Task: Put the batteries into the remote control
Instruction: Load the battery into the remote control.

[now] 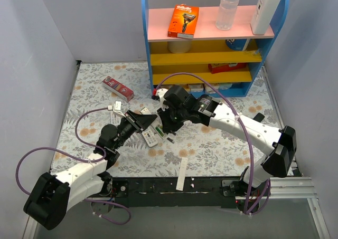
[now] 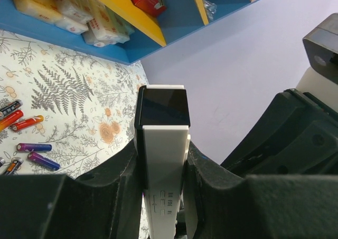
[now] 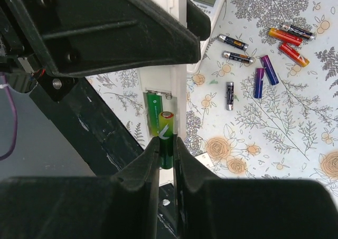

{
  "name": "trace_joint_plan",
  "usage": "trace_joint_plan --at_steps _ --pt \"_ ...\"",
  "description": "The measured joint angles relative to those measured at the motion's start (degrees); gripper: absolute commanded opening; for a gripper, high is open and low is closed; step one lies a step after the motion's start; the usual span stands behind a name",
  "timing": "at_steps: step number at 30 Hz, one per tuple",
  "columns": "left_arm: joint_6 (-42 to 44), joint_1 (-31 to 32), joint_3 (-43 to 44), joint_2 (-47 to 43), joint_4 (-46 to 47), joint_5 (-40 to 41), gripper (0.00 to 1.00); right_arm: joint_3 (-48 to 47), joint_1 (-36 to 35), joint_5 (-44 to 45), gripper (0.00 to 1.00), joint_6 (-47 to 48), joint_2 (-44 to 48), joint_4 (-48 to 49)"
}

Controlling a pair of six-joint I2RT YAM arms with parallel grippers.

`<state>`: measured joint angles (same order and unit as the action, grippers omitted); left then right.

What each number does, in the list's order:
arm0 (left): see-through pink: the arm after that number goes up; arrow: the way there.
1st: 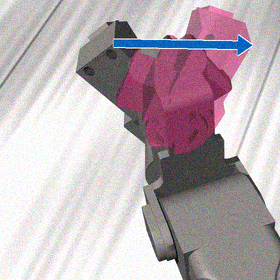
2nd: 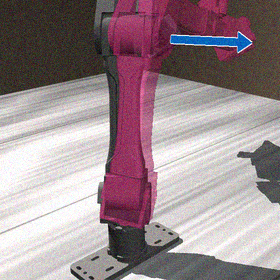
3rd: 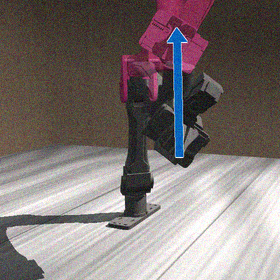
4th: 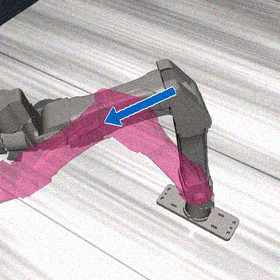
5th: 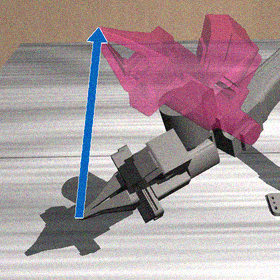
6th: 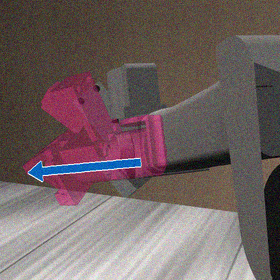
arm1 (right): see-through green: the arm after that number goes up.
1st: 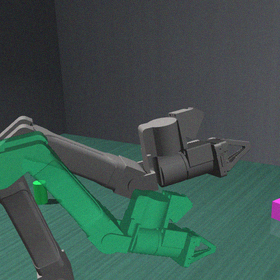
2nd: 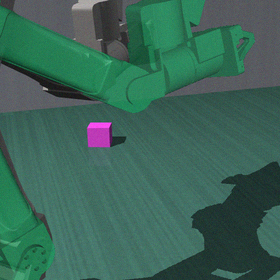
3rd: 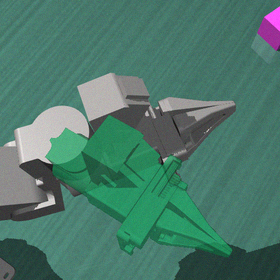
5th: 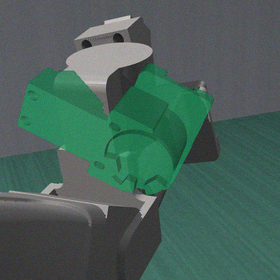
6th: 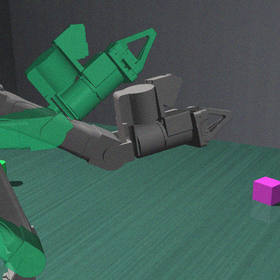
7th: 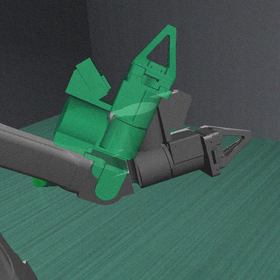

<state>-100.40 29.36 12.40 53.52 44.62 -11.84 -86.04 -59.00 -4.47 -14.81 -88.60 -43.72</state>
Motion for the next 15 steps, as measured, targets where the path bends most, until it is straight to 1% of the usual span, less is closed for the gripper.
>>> trace_joint_plan --at_steps 15 --pt "-4.9 0.46 -3.41 3.85 5.42 0.0 0.0 -2.36 -0.26 -0.24 0.17 -0.02 -5.09 -3.58"
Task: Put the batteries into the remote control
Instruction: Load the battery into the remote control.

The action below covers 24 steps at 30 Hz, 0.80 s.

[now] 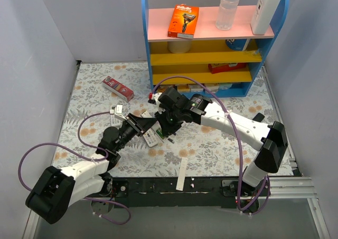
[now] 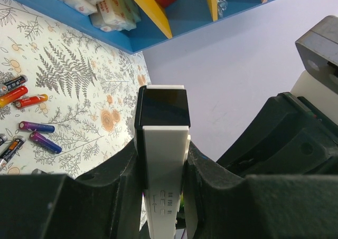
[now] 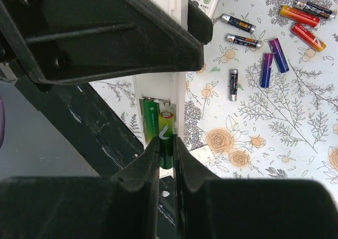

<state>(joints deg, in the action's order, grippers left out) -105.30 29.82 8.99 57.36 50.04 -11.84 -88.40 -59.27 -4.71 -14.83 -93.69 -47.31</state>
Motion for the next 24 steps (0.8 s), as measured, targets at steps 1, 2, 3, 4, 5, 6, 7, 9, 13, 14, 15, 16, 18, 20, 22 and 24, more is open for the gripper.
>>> trace_joint_plan --at_steps 1,2,3,4,5,6,7,9,13,14,15,16,18,20,22,24 --pt "-0.26 0.0 -0.11 0.24 0.28 0.0 0.0 -0.02 0.0 0.0 0.17 0.0 -0.07 -0.09" --pt "-0.72 0.02 -0.2 0.44 0.72 0.0 0.0 -0.11 0.0 -0.04 0.18 0.0 -0.13 -0.33" --pt "-1.07 0.04 -0.26 0.59 1.2 0.0 0.0 -0.37 0.0 -0.13 0.18 0.0 -0.28 -0.7" --pt "-1.22 0.04 -0.31 0.63 1.53 0.0 0.0 -0.74 0.0 -0.2 0.18 0.02 -0.48 -0.96" --pt "-1.46 0.04 -0.42 0.68 1.92 0.09 0.0 -1.09 0.0 -0.22 0.18 0.04 -0.68 -1.14" --pt "-1.7 0.02 -0.61 0.83 2.38 0.2 0.0 -1.51 0.0 -0.24 0.19 0.04 -0.9 -1.44" --pt "-1.92 0.04 -0.81 0.98 2.86 0.24 0.0 -1.88 0.0 -0.26 0.19 0.04 -1.16 -1.77" --pt "-2.38 0.04 -1.05 1.38 3.41 0.24 0.0 -2.34 -0.02 -0.26 0.21 0.09 -1.64 -2.29" --pt "-2.99 0.17 -1.16 2.27 3.82 0.42 0.0 -3.39 -0.11 -0.2 0.24 0.22 -2.73 -3.39" --pt "-3.17 0.26 -1.18 2.45 4.0 0.5 0.0 -3.82 -0.13 -0.2 0.25 0.24 -3.06 -3.8" --pt "-3.34 0.31 -1.27 2.51 4.13 0.7 0.0 -4.22 -0.17 -0.2 0.26 0.28 -3.28 -4.13" --pt "-3.63 0.31 -1.46 2.56 4.48 0.85 0.0 -4.5 -0.28 -0.2 0.27 0.33 -3.45 -4.42" --pt "-4.52 0.35 -2.01 2.89 5.27 1.11 0.0 -4.63 -0.46 -0.17 0.29 0.44 -3.56 -4.61" --pt "-5.2 0.46 -2.14 3.41 5.62 1.14 0.0 -4.72 -0.52 -0.07 0.31 0.48 -3.72 -4.94" --pt "-5.81 0.63 -2.21 3.96 5.9 1.27 0.0 -5.05 -0.76 0.11 0.32 0.48 -3.98 -5.29" --pt "-6.47 0.7 -2.23 4.37 6.19 1.4 0.0 -5.46 -0.87 0.28 0.33 0.57 -4.2 -5.64"
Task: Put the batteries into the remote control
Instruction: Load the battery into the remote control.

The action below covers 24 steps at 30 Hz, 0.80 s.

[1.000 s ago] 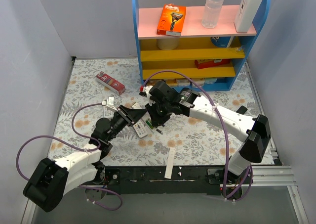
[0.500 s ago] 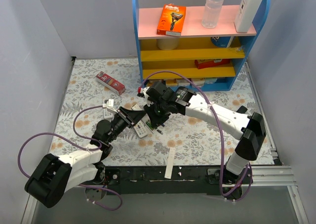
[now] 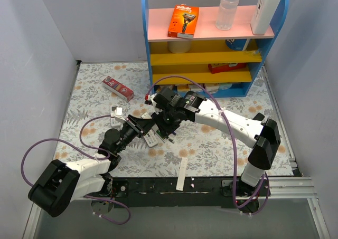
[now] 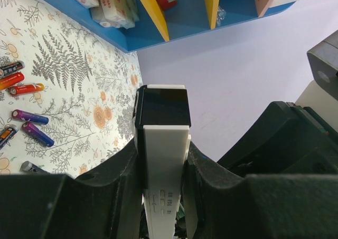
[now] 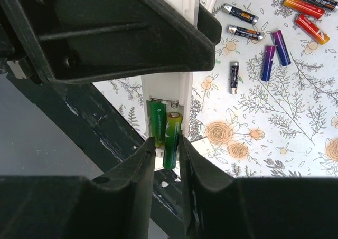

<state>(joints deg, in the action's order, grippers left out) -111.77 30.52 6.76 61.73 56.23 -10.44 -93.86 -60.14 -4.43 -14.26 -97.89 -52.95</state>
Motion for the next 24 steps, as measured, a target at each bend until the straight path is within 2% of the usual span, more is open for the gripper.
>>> trace_joint_plan --at_steps 6,15,24 --pt "-1.84 0.2 -0.5 0.74 3.02 0.2 0.0 -3.58 -0.04 0.85 0.41 0.81 -0.31 -1.03" --pt "-2.69 0.35 -0.66 0.28 3.43 -0.31 0.0 -7.5 -0.15 -0.35 0.41 9.09 2.38 0.26" --pt "-2.71 0.35 0.96 -1.42 -1.7 -4.15 0.0 6.27 -0.26 -7.58 0.38 30.75 18.8 2.97"
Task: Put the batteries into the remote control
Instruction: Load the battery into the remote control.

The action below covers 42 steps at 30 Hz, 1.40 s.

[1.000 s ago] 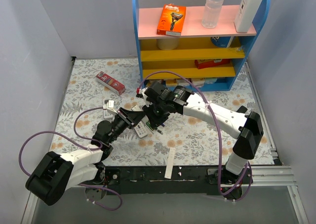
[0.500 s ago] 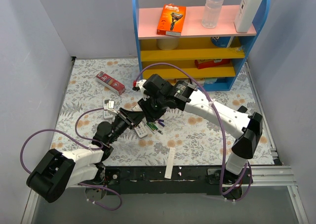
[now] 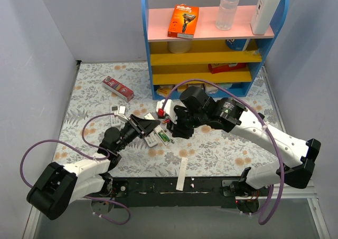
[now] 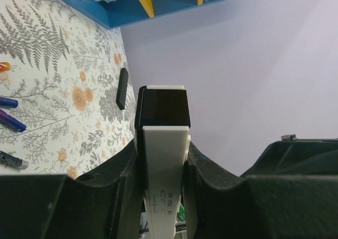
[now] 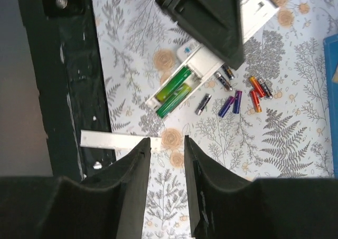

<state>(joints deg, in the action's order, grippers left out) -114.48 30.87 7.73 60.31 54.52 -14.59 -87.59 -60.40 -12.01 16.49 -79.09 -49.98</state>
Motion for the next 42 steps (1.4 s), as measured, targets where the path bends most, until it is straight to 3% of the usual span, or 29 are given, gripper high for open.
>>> trace_joint_plan --at_steps 7,12,33,42 --pt "0.02 0.0 2.8 -0.9 -3.78 -3.8 0.0 8.68 -0.02 -3.65 0.33 10.97 3.41 1.22" --pt "0.0 0.0 3.93 -1.03 -6.12 -5.86 0.0 9.49 -0.02 -5.2 0.3 14.34 3.39 2.51" --pt "0.0 0.0 6.27 -0.9 -8.0 -8.39 0.0 10.62 -0.07 -8.35 0.24 16.76 0.13 5.22" --pt "0.11 0.0 6.27 -0.72 -8.28 -8.44 0.0 10.62 -0.13 -7.98 0.27 16.65 -0.94 5.22"
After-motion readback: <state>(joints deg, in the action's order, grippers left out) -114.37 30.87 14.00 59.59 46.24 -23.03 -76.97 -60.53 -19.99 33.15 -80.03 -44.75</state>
